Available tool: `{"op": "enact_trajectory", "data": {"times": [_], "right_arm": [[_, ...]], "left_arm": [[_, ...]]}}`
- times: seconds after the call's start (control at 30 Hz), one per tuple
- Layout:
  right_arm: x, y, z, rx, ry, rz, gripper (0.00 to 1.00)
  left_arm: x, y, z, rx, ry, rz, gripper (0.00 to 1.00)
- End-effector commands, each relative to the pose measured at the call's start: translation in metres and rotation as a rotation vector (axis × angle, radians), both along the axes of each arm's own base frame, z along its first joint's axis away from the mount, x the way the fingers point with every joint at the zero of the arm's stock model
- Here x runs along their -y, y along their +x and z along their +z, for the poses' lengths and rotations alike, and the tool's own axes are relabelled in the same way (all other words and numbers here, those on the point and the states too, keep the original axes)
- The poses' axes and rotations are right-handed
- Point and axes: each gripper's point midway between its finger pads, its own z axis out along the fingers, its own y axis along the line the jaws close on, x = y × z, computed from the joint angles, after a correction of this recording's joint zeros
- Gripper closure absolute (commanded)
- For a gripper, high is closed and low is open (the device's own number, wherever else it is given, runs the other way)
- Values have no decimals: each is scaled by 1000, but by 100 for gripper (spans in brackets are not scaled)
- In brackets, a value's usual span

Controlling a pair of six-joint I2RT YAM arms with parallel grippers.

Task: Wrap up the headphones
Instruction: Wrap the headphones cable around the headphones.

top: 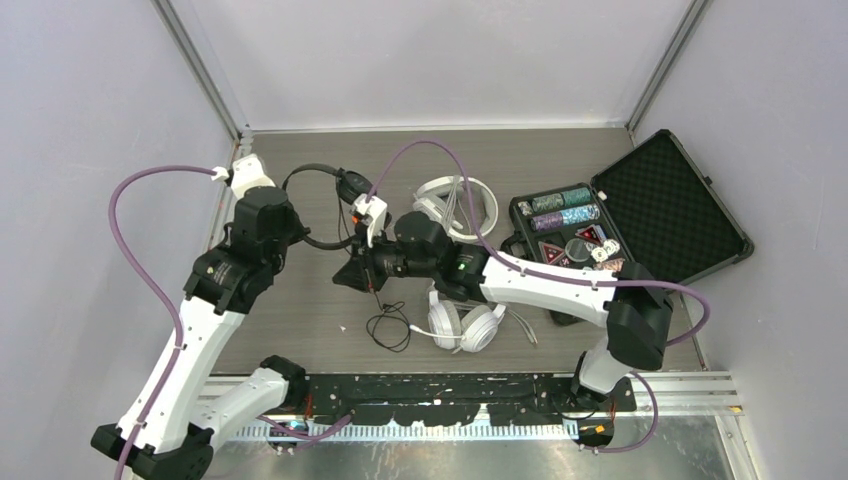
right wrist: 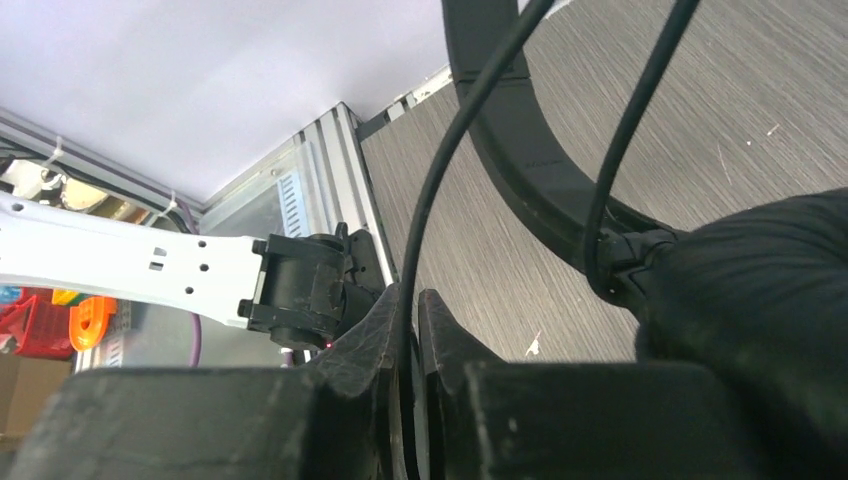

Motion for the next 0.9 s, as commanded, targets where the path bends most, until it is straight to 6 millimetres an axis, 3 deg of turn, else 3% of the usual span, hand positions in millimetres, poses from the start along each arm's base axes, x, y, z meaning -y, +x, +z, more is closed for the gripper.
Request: {"op": "enact_trajectory", "data": {"times": [0.0,0.7,0.87], "right_arm": [[12,1,46,118,128,-33,85],[24,4,13,183,151,-63,83],[28,4,21,219,240,-78,80]], "left_arm": [[-1,4,47,159,-117,42,100],[9,-1,66,217,-230,15,100],[15,-1,66,217,-265,-3,100]]}}
